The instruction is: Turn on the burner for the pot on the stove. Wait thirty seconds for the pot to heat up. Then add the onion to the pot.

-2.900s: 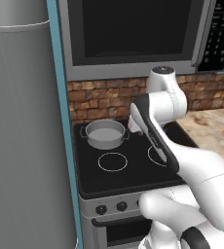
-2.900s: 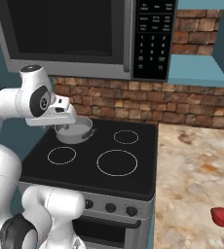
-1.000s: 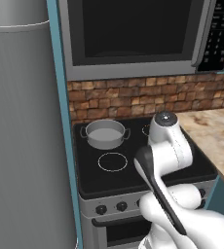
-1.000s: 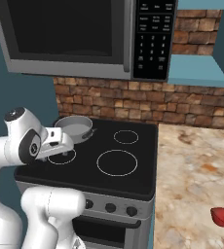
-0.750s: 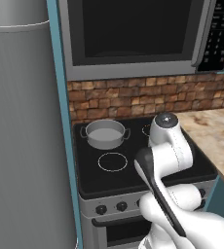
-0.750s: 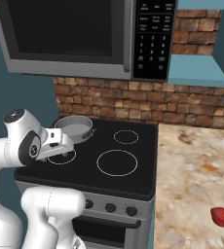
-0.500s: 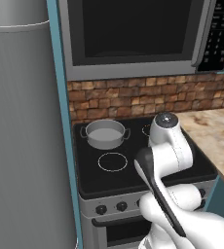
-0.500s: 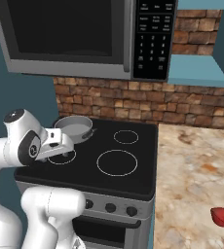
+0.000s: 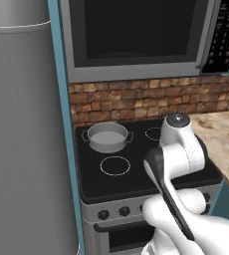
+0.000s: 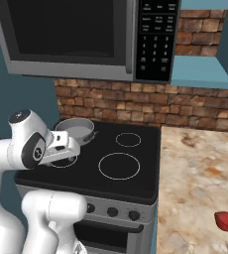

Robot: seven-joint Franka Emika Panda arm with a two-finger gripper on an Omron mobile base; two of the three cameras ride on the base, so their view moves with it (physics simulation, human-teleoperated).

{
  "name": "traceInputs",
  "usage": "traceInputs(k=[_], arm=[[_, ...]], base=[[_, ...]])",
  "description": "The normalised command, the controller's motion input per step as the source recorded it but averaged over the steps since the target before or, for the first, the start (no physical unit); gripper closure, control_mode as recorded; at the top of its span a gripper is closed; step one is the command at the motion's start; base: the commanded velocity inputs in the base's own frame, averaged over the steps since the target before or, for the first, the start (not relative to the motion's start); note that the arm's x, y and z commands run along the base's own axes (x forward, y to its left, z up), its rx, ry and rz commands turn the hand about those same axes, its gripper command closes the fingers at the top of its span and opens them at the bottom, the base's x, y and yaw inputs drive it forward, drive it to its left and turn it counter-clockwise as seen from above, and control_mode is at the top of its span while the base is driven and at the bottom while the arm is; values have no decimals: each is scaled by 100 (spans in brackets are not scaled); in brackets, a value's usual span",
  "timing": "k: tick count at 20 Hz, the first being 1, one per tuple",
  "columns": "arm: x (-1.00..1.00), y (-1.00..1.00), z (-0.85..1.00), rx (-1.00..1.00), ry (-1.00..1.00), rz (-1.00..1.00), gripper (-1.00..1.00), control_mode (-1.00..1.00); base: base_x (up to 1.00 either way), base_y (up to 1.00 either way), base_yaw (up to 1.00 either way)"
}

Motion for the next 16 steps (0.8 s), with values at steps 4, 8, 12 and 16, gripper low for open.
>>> traceInputs(k=[4, 8, 12, 16], arm=[[1, -2, 0, 0, -2, 0, -100, -100], [0, 0, 0, 1, -16, 0, -100, -100], [0, 0, 0, 0, -2, 0, -100, -100], [0, 0, 0, 0, 0, 0, -100, -100]], base=[[0, 0, 0], [0, 0, 0], [0, 0, 0], [0, 0, 0]])
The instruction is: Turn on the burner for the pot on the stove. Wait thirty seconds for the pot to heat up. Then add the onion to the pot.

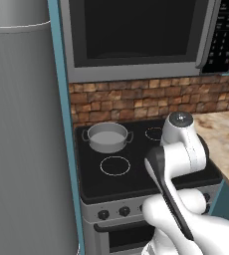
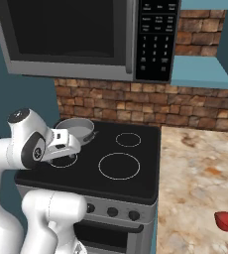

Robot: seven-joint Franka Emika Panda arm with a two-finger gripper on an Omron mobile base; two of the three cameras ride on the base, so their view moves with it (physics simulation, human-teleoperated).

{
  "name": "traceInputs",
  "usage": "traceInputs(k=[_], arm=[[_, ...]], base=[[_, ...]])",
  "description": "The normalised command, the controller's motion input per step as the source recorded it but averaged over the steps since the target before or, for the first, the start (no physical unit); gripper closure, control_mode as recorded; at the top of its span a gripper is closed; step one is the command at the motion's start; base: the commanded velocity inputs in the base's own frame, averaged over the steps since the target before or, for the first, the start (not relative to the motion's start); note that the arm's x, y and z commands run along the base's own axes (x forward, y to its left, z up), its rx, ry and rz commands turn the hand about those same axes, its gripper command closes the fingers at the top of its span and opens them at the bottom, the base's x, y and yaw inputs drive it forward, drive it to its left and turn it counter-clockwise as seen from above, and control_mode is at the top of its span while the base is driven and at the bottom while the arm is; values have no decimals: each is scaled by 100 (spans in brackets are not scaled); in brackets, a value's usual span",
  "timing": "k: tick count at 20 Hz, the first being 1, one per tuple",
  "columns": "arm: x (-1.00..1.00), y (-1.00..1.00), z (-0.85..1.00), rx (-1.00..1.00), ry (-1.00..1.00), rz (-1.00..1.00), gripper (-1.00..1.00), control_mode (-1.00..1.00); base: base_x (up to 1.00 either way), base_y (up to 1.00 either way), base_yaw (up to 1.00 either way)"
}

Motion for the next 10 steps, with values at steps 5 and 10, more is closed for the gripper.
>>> traceInputs(k=[5, 10], arm=[[0, 0, 0, 0, 0, 0, -100, -100], [0, 0, 0, 0, 0, 0, -100, -100]], base=[[0, 0, 0], [0, 0, 0]])
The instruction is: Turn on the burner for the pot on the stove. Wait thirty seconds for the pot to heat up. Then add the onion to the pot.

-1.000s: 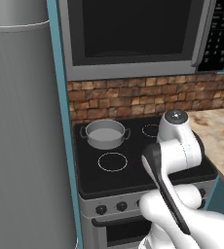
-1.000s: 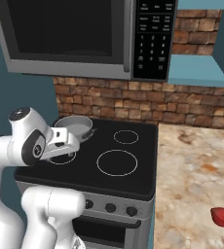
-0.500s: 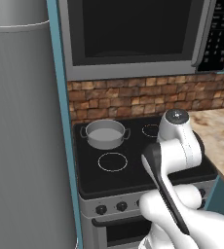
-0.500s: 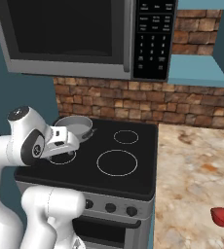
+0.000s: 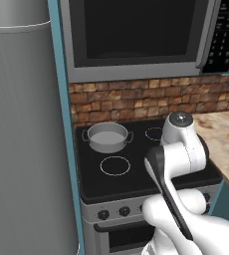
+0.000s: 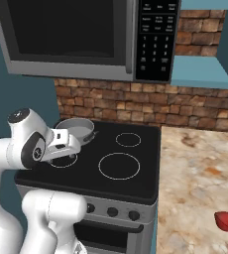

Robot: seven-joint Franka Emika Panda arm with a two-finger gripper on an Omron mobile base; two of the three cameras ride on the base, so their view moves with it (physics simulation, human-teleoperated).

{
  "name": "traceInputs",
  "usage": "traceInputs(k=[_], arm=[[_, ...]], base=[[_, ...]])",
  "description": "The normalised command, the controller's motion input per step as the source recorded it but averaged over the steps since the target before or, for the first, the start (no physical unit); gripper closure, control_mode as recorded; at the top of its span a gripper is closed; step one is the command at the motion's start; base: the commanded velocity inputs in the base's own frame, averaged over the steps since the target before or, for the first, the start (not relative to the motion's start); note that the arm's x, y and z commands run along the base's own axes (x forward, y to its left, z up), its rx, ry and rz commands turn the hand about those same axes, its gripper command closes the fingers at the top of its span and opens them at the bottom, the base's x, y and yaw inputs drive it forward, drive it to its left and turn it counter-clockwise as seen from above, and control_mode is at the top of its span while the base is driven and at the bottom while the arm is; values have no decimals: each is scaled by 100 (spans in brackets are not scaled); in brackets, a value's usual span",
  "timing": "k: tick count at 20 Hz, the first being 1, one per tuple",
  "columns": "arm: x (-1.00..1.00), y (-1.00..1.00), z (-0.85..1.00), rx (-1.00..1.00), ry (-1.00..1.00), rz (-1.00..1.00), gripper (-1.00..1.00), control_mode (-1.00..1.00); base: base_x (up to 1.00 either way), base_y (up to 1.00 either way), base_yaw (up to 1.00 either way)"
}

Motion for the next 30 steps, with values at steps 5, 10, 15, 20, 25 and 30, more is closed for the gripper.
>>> traceInputs(k=[5, 10, 15, 20, 25, 30], arm=[[0, 0, 0, 0, 0, 0, -100, 100], [0, 0, 0, 0, 0, 0, -100, 100], [0, 0, 0, 0, 0, 0, -100, 100], [0, 0, 0, 0, 0, 0, -100, 100], [0, 0, 0, 0, 0, 0, -100, 100], [0, 0, 0, 0, 0, 0, -100, 100]], base=[[-15, -2, 0], [-5, -18, 0], [-8, -60, -4], [-7, -84, -2], [0, -33, 0], [0, 4, 0]])
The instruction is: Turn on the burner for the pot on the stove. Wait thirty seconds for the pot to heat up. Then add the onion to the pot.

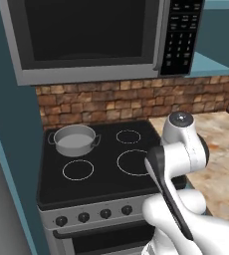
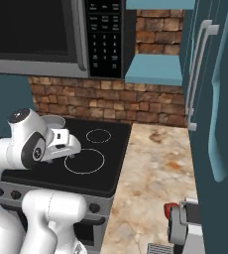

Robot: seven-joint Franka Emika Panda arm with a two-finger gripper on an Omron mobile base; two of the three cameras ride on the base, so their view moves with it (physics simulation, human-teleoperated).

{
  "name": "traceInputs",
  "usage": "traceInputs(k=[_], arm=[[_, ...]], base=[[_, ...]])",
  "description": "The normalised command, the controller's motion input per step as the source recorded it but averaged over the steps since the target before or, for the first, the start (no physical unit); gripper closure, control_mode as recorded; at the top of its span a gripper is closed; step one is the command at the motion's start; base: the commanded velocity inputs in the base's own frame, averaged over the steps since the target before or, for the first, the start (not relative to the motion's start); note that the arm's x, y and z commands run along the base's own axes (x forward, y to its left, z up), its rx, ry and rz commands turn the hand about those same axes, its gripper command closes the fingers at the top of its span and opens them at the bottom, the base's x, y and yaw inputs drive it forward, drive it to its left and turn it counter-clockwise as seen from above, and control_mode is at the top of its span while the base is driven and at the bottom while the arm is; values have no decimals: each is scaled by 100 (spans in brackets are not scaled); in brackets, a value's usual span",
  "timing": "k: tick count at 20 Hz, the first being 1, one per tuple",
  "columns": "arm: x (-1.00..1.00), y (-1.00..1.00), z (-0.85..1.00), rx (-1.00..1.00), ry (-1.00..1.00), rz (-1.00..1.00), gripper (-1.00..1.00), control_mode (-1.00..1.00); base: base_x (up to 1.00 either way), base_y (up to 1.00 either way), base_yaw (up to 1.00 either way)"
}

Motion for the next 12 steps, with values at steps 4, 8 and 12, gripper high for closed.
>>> traceInputs(k=[4, 8, 12], arm=[[0, 0, 0, 0, 0, 0, -100, 100], [0, 0, 0, 0, 0, 0, -100, 100], [0, 0, 0, 0, 0, 0, -100, 100]], base=[[0, 23, -1], [0, 18, -1], [0, 25, -1]])
